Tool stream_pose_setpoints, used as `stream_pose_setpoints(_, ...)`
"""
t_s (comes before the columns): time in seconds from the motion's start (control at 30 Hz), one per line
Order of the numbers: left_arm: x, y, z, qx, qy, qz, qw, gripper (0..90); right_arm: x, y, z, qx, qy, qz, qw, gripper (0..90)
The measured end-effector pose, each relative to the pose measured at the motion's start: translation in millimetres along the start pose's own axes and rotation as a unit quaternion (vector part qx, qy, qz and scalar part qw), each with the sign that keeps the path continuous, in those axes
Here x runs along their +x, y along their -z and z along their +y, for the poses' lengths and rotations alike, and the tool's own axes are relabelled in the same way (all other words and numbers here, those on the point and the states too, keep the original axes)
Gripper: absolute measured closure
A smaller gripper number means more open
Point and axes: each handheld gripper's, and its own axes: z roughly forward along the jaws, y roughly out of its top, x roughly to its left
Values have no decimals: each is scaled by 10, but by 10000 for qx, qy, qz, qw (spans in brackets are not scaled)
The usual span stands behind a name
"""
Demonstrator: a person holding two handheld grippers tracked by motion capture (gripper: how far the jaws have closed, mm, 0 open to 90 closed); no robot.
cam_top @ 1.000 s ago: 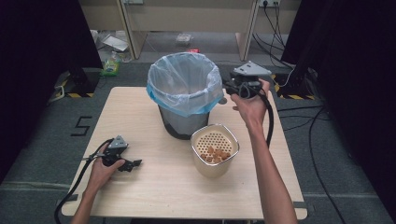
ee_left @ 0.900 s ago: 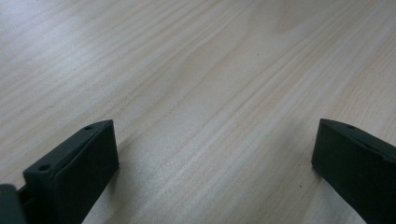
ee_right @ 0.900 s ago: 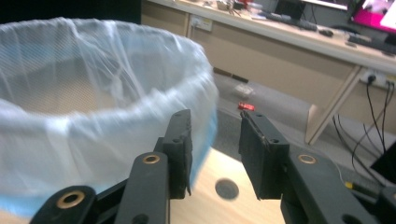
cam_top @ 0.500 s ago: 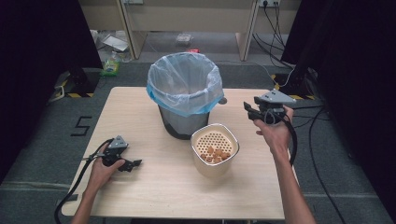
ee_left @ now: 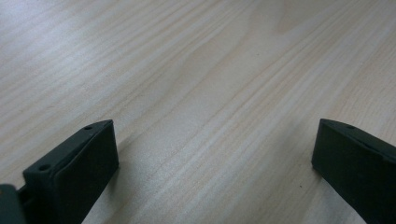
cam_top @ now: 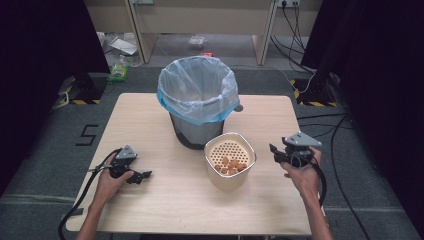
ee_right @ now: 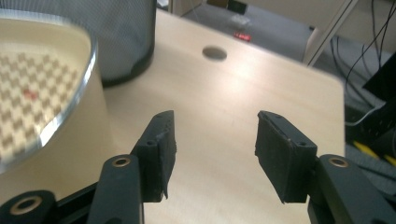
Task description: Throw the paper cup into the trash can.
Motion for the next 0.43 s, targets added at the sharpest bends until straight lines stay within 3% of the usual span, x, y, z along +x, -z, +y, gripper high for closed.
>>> stream_pose_setpoints(0.03,0,0,0,0,-2,0,10000,0,34,-19,-154,16,-86,46,10000,468)
stream_pose_setpoints(0.13,0,0,0,-3,0,-1,10000,0,83,-58,-352,79,-209,124,9997,466)
stream_pose_setpoints(0.3,0,0,0,0,-3,0,10000,0,154,-120,-564,110,-382,182,9990,446)
stream_pose_setpoints(0.37,-1,1,-1,0,-5,2,10000,0,179,-154,-624,300,-357,273,9985,430)
stream_pose_setpoints(0.43,0,0,-1,0,-4,1,10000,0,188,-167,-662,258,-383,231,9987,424)
